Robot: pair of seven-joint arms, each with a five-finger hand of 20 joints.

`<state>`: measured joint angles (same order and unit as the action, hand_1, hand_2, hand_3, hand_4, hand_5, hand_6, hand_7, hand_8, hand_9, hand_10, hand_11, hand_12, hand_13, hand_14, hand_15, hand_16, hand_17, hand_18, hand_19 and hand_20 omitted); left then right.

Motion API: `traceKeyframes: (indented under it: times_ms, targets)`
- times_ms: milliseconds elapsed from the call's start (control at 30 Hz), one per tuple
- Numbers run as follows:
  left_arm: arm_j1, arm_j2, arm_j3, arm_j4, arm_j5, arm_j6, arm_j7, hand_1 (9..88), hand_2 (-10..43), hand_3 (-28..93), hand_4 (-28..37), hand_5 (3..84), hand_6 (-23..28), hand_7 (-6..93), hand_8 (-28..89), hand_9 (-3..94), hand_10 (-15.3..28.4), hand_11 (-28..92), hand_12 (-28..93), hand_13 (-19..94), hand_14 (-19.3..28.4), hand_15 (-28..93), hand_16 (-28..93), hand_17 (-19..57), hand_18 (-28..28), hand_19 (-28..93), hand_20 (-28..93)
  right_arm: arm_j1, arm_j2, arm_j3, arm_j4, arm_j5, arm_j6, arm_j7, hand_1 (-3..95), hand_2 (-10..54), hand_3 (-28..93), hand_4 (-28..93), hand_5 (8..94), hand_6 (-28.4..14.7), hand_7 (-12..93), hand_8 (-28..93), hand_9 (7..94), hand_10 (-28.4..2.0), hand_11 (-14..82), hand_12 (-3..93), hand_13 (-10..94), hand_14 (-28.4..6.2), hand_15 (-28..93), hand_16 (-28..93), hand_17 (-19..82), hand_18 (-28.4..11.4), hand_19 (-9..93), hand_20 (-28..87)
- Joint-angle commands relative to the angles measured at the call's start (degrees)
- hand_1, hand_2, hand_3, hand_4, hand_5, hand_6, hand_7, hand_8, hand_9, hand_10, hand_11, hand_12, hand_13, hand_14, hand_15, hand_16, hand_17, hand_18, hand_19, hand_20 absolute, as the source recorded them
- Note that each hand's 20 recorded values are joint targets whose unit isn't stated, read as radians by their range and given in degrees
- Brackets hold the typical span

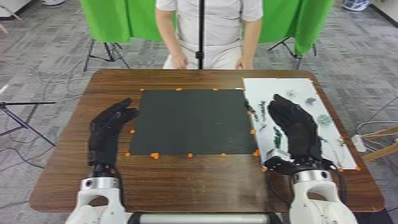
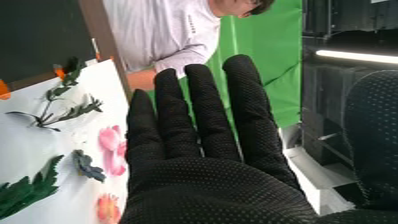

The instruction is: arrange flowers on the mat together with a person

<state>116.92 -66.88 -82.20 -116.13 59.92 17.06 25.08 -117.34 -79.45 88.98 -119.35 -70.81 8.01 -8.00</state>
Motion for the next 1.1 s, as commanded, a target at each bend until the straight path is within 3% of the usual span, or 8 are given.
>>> traceKeyframes:
  times_ms: [33, 267, 433, 600, 667, 767, 1100]
  targets:
    - [0.8, -1.05, -4.53, 0.21, 5.06, -6.2, -2.95, 31.0, -3.4, 65, -15.4, 51.1, 4.8, 16.7, -5, 50.6, 14.1, 25, 16, 42, 18.6, 25, 2, 11.4, 13.4, 11, 23, -0.5, -0.4, 0.1, -0.3, -0.4, -0.2, 0.1, 15.2, 3.2, 71, -15, 49.3, -2.0, 12, -7, 45.6, -15.1, 5.5, 15.5, 34, -14.2, 10, 20, 19, -11.6, 1, 26]
    - [1.4, -3.36, -6.07, -0.07, 6.74, -7.82, -4.02, 30.9, -3.4, 65, -15.4, 51.1, 4.8, 16.6, -5, 50.6, 14.2, 25, 16, 42, 18.7, 25, 2, 11.4, 13.4, 11, 23, -0.8, -0.4, 0.1, -0.4, -0.3, -0.6, 0.0, 15.2, 3.2, 71, -15, 49.4, -2.0, 12, -7, 45.6, -15.0, 5.5, 15.4, 34, -14.1, 10, 20, 19, -11.6, 1, 26]
    - [1.1, -4.16, -6.48, 0.02, 7.57, -8.84, -4.29, 30.8, -3.4, 65, -15.2, 51.1, 4.7, 16.6, -5, 50.7, 14.2, 25, 16, 42, 18.7, 25, 2, 11.5, 13.4, 11, 23, -0.6, -0.3, 0.1, -0.3, -0.4, -0.8, 0.1, 15.1, 3.1, 72, -15, 49.4, -1.9, 12, -7, 45.6, -15.0, 5.5, 15.5, 34, -14.1, 10, 20, 19, -11.6, 1, 26]
    - [1.3, -4.56, -6.68, -0.03, 7.63, -9.01, -4.46, 30.8, -3.3, 65, -15.3, 51.1, 4.7, 16.5, -5, 50.7, 14.1, 25, 16, 42, 18.7, 25, 2, 11.4, 13.4, 11, 23, -0.6, -0.3, 0.0, -0.3, -0.4, -0.8, 0.1, 15.1, 3.0, 72, -15, 49.5, -1.9, 12, -8, 45.6, -15.0, 5.5, 15.5, 34, -14.2, 10, 20, 19, -11.6, 1, 26]
    - [1.3, -5.73, -7.34, -0.04, 8.63, -10.23, -4.94, 30.8, -3.3, 65, -15.3, 51.1, 4.7, 16.5, -5, 50.8, 14.1, 25, 16, 42, 18.6, 25, 2, 11.4, 13.4, 11, 23, -0.4, -0.2, 0.0, -0.2, -0.5, -0.8, 0.2, 15.1, 3.0, 72, -15, 49.5, -1.9, 12, -8, 45.7, -15.0, 5.5, 15.5, 34, -14.2, 10, 20, 19, -11.6, 1, 26]
    - [1.6, -6.18, -7.67, 0.02, 8.63, -10.25, -5.31, 30.8, -3.3, 64, -15.3, 51.1, 4.7, 16.5, -5, 50.7, 14.1, 25, 16, 42, 18.6, 25, 2, 11.4, 13.4, 11, 23, -0.4, -0.2, -0.1, -0.2, -0.4, -1.0, 0.2, 15.1, 2.9, 72, -15, 49.6, -1.9, 12, -8, 45.7, -15.0, 5.5, 15.5, 34, -14.2, 10, 20, 19, -11.6, 1, 26]
    - [-0.3, -7.13, -7.03, 1.8, 9.36, -12.22, -5.81, 30.8, -3.4, 65, -15.4, 51.1, 4.8, 16.2, -5, 50.6, 14.2, 24, 16, 42, 18.6, 25, 2, 11.4, 13.5, 11, 23, 0.3, 0.4, -0.6, -0.4, -0.1, -0.8, -0.7, 15.2, 2.9, 72, -15, 49.8, -2.0, 12, -7, 45.9, -15.0, 5.6, 15.4, 34, -14.2, 10, 20, 19, -11.6, 1, 26]
